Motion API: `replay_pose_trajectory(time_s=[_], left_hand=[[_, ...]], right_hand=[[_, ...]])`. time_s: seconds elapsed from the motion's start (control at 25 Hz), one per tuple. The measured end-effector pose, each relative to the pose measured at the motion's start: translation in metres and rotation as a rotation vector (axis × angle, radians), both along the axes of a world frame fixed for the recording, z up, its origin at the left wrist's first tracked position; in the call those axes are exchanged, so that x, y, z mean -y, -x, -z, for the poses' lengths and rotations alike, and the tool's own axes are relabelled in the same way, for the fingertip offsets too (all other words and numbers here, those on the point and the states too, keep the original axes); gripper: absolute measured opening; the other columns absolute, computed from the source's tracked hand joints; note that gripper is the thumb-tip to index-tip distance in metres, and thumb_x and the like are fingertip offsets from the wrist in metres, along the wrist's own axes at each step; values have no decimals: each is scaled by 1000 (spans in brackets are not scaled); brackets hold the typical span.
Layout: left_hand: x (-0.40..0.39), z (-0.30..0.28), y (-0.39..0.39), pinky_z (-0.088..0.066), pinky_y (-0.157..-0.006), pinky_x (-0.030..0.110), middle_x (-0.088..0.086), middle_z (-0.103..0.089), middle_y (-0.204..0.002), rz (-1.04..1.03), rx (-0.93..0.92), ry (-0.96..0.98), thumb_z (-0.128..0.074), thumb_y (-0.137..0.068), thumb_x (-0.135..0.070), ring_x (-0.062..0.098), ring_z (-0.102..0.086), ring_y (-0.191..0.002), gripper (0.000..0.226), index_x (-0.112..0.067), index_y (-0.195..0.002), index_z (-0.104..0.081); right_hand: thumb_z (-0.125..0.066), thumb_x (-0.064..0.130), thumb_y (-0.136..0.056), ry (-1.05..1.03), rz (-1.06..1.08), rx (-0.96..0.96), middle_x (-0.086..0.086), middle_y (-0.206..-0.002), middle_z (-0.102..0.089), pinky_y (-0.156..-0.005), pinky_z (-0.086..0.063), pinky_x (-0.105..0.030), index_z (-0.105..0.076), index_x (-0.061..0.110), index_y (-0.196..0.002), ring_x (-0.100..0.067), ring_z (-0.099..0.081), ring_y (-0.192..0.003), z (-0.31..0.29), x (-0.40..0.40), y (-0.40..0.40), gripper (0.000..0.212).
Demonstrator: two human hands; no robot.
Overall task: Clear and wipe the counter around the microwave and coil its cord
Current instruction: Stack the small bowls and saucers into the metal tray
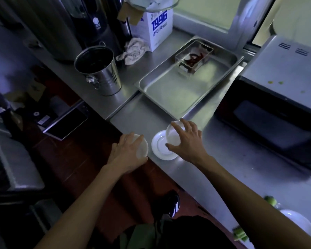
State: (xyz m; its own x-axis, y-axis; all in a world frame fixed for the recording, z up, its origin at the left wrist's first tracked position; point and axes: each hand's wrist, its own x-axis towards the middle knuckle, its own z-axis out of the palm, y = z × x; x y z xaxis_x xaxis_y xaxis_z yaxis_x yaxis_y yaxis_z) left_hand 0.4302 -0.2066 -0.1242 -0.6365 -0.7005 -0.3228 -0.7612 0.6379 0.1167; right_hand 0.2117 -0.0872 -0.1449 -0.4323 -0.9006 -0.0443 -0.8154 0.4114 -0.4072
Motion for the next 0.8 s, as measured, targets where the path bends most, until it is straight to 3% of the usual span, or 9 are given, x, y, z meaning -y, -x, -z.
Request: replay_pose_trajectory(time_s=[0.24, 0.56, 0.8], left_hand=[[41, -2, 57, -35, -107, 52, 0, -19, -158, 106, -48, 13, -57, -71, -68, 25, -18, -143, 92, -42, -150, -18], [109, 15, 123, -29, -109, 53, -5, -12, -162, 217, -120, -41, -51, -66, -76, 22, -9, -147, 96, -46, -150, -16], [202, 23, 189, -39, -105, 54, 0, -21, -158, 372, -221, -26, -61, -66, -66, 27, -22, -142, 92, -43, -147, -23]], right_hand=[[-65, 69, -74, 5, 128, 23, -1, -159, -25, -107, -30, -53, -33, 39, -148, -29, -19, -143, -5, 13, 38, 86], [-71, 64, -71, 26, 330, 28, 0, -157, -26, -104, -32, -53, -35, 40, -147, -28, -21, -140, -5, 40, 58, 87], [-72, 63, -72, -12, 474, -29, 0, -157, -27, -106, -34, -52, -38, 38, -147, -29, -24, -141, -9, 104, 82, 86]])
